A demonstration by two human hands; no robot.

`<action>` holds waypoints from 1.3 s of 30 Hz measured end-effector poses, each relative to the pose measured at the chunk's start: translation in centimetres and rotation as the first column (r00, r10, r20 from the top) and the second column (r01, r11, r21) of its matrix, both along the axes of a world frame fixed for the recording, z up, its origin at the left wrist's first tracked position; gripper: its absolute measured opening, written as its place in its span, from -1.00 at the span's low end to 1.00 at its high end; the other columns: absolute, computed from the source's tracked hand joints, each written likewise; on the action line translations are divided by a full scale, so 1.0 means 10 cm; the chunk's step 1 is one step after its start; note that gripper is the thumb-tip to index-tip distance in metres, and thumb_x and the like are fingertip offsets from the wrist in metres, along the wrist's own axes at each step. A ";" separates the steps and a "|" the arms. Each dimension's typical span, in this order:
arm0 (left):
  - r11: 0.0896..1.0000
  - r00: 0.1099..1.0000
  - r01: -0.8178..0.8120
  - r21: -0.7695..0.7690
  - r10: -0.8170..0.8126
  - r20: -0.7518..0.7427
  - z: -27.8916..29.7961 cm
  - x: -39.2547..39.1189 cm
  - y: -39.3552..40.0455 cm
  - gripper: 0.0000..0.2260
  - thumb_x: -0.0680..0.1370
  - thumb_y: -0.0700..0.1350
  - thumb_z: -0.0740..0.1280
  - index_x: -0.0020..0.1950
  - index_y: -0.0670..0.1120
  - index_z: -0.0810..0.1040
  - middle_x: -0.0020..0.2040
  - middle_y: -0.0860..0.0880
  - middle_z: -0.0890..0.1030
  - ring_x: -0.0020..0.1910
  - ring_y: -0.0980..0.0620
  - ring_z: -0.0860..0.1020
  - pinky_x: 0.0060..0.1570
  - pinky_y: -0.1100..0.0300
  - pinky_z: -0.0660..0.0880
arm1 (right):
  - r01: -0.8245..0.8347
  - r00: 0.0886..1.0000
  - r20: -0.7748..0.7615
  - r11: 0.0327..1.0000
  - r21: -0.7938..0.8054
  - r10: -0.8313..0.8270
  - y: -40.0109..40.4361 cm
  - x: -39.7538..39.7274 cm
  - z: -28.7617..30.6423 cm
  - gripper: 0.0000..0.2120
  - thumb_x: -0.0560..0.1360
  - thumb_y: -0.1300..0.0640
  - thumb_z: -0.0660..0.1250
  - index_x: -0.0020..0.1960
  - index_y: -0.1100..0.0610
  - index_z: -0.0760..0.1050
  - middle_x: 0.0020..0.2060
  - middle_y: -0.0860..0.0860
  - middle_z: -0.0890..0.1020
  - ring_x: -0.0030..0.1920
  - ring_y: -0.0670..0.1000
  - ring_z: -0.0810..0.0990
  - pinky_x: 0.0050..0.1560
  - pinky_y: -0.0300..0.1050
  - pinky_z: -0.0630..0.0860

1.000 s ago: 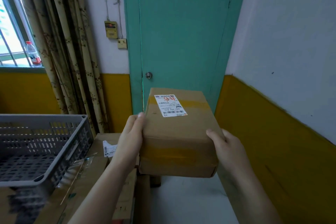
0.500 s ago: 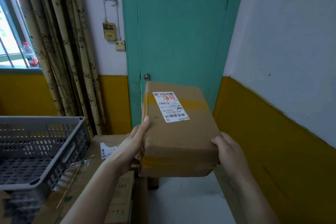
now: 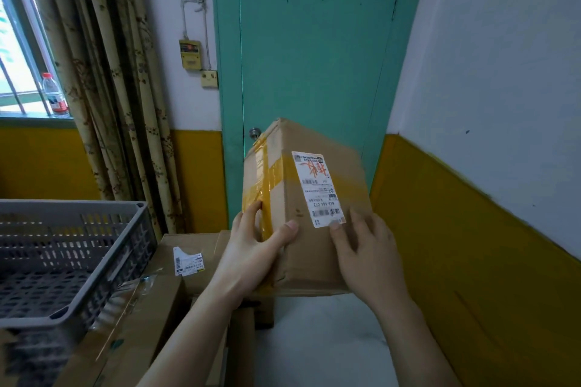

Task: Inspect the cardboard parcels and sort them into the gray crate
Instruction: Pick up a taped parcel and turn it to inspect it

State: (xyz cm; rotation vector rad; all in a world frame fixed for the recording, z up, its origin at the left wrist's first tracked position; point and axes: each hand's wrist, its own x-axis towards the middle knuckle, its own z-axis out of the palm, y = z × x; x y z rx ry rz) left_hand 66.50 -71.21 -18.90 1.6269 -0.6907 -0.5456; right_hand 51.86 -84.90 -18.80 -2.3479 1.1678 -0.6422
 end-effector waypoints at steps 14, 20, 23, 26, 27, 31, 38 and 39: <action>0.992 0.985 -0.057 -0.110 0.074 0.154 -0.04 0.05 0.05 -0.33 0.53 0.04 0.48 0.58 0.18 0.27 0.44 0.17 0.43 0.40 0.06 0.45 0.23 0.00 0.58 | -0.376 0.878 0.406 0.891 0.255 0.254 0.03 -0.01 0.24 -0.29 0.43 -0.47 0.16 0.55 -0.35 0.17 0.45 -0.27 0.42 0.41 -0.09 0.44 0.40 0.16 0.46; 0.964 0.999 0.012 -0.267 -0.025 -0.046 0.06 0.10 0.07 -0.37 0.40 0.11 0.54 0.38 0.41 0.36 0.33 0.28 0.50 0.26 0.14 0.57 0.08 0.11 0.65 | -0.514 0.791 0.560 0.762 0.393 0.245 0.03 -0.08 0.19 -0.37 0.48 -0.21 0.34 0.53 -0.29 0.28 0.26 -0.24 0.61 0.27 -0.10 0.60 0.34 0.12 0.54; 0.961 0.999 0.022 -0.277 -0.030 -0.025 0.05 0.05 0.06 -0.39 0.40 0.09 0.53 0.31 0.48 0.32 0.30 0.33 0.49 0.24 0.20 0.57 0.07 0.16 0.65 | -0.516 0.793 0.553 0.762 0.391 0.253 0.03 -0.09 0.19 -0.30 0.45 -0.18 0.37 0.56 -0.28 0.23 0.30 -0.19 0.59 0.28 -0.06 0.60 0.32 0.13 0.54; 0.963 1.000 0.023 -0.269 -0.024 0.000 0.02 0.03 0.06 -0.40 0.46 0.04 0.51 0.30 0.51 0.28 0.30 0.34 0.49 0.29 0.14 0.55 0.22 0.02 0.62 | -0.505 0.800 0.540 0.778 0.374 0.260 0.00 -0.10 0.19 -0.36 0.47 -0.11 0.36 0.52 -0.30 0.28 0.24 -0.21 0.63 0.23 -0.08 0.63 0.26 0.11 0.59; 0.964 1.000 0.027 -0.263 -0.023 0.017 0.02 0.02 0.06 -0.40 0.49 0.01 0.50 0.31 0.50 0.28 0.30 0.34 0.49 0.29 0.14 0.55 0.23 0.00 0.61 | -0.501 0.802 0.538 0.783 0.370 0.259 0.00 -0.11 0.18 -0.38 0.46 -0.10 0.36 0.49 -0.31 0.31 0.21 -0.22 0.64 0.20 -0.09 0.64 0.24 0.10 0.60; 0.969 0.999 0.028 -0.246 -0.023 0.022 0.05 0.03 0.07 -0.34 0.53 -0.03 0.51 0.49 0.33 0.25 0.42 0.24 0.45 0.31 0.12 0.54 0.24 -0.02 0.61 | -0.476 0.808 0.549 0.784 0.398 0.213 -0.01 -0.13 0.14 -0.38 0.40 -0.08 0.38 0.43 -0.32 0.35 0.12 -0.21 0.67 0.14 -0.06 0.67 0.20 0.16 0.61; 0.979 0.998 0.019 -0.203 -0.005 0.069 0.12 0.06 0.07 -0.42 0.47 0.21 0.41 0.46 0.27 0.32 0.39 0.05 0.51 0.32 -0.04 0.55 0.23 -0.17 0.60 | -0.419 0.819 0.555 0.812 0.406 0.145 -0.02 -0.06 0.16 -0.50 0.53 -0.23 0.39 0.43 -0.27 0.38 0.15 -0.25 0.66 0.16 -0.06 0.66 0.18 0.10 0.62; 0.978 0.997 0.018 -0.206 -0.003 0.073 0.09 0.06 0.07 -0.45 0.50 0.17 0.41 0.46 0.27 0.32 0.39 0.05 0.51 0.32 -0.04 0.55 0.22 -0.17 0.61 | -0.407 0.826 0.546 0.819 0.405 0.141 -0.01 -0.06 0.14 -0.50 0.53 -0.21 0.40 0.44 -0.27 0.37 0.19 -0.22 0.64 0.19 -0.03 0.64 0.21 0.15 0.60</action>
